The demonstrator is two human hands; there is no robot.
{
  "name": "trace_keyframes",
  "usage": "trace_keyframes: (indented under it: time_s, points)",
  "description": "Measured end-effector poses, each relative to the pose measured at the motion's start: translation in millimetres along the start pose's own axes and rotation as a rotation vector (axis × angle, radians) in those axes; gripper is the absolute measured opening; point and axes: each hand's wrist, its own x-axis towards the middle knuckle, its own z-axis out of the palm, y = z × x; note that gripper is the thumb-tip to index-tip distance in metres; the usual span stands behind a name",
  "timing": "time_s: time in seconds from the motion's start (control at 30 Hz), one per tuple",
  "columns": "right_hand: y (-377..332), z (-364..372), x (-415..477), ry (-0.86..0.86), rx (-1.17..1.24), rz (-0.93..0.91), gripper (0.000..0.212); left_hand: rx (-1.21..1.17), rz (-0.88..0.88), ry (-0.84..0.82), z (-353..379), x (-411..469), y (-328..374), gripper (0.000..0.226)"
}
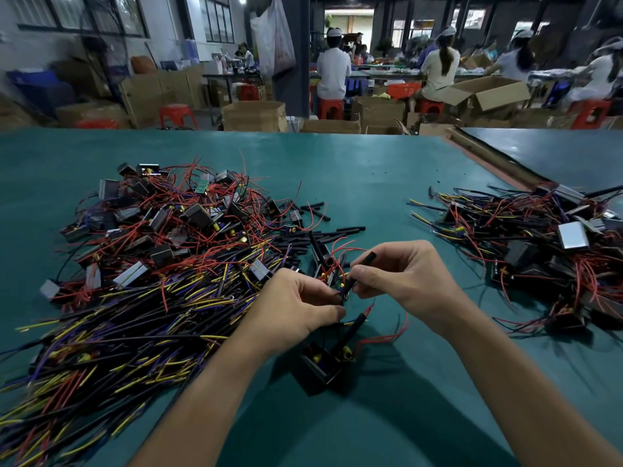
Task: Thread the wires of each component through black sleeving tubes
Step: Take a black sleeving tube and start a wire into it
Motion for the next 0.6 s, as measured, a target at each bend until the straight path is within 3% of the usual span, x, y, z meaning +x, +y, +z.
trace_keyframes:
  time_s: [0.1, 0.3, 0.6]
  points:
    - [1.5, -1.4, 0.2, 0.002, 0.015, -0.002, 0.014, 0.14, 0.02, -0.017, 0.2, 0.5, -5.0, 0.01]
    - [-0.5, -4.0, -0.4, -0.035, 0.066, 0.052, 0.016, 0.053, 0.052, -0.009, 6.0, 0.3, -5.5, 0.013]
    - [-5.0, -11.5, -1.5, -0.098, 0.012, 0.19, 0.009, 0.132, 0.117, -0.034, 11.3, -0.8, -7.5, 0.02]
